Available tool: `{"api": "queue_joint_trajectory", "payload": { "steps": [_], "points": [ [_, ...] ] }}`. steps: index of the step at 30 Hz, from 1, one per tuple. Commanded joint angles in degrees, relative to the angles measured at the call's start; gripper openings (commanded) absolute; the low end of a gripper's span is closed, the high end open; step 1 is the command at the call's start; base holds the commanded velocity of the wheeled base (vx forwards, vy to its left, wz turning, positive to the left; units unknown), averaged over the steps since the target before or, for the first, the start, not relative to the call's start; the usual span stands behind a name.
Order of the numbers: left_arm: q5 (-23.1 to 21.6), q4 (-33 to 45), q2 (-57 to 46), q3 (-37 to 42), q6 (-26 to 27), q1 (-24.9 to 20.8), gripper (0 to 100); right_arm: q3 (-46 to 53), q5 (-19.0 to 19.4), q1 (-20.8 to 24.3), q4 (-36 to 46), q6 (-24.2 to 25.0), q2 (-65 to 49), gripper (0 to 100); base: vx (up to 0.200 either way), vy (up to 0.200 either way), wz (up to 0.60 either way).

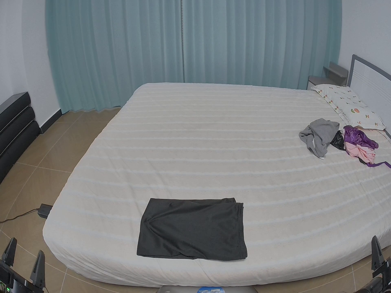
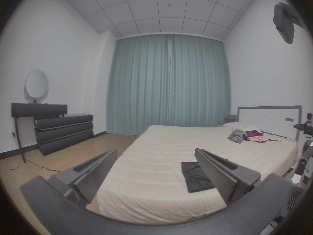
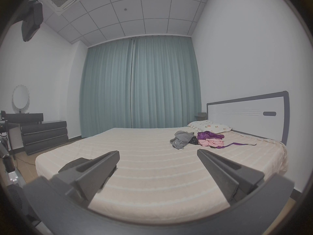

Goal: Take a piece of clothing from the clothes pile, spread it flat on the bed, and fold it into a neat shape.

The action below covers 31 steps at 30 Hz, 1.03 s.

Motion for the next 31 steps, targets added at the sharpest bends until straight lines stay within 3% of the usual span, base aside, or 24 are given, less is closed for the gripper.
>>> {"api": "queue_joint_trajectory", "payload": {
  "steps": [1, 4, 8, 31],
  "points": [
    [-4.49, 1.57, -0.22, 1.01, 3.24, -0.07, 100, 1.01, 2.11, 0.02, 1.06, -1.43, -0.59, 100, 0.000, 0.000, 0.00],
    [-4.31, 1.57, -0.31, 1.01, 4.12, -0.07, 100, 0.48, 5.63, 0.02, 4.92, -1.34, -0.59, 100, 0.000, 0.000, 0.00],
    [-2.47, 1.57, -0.31, 1.01, 3.24, -0.07, 100, 0.75, 3.96, 0.02, 3.87, -1.17, -0.59, 100, 0.000, 0.000, 0.00],
    [-2.20, 1.57, -0.22, 1.01, 3.06, -0.07, 100, 1.01, 5.37, 0.02, 3.25, -1.26, -0.59, 100, 0.000, 0.000, 0.00]
  ]
}}
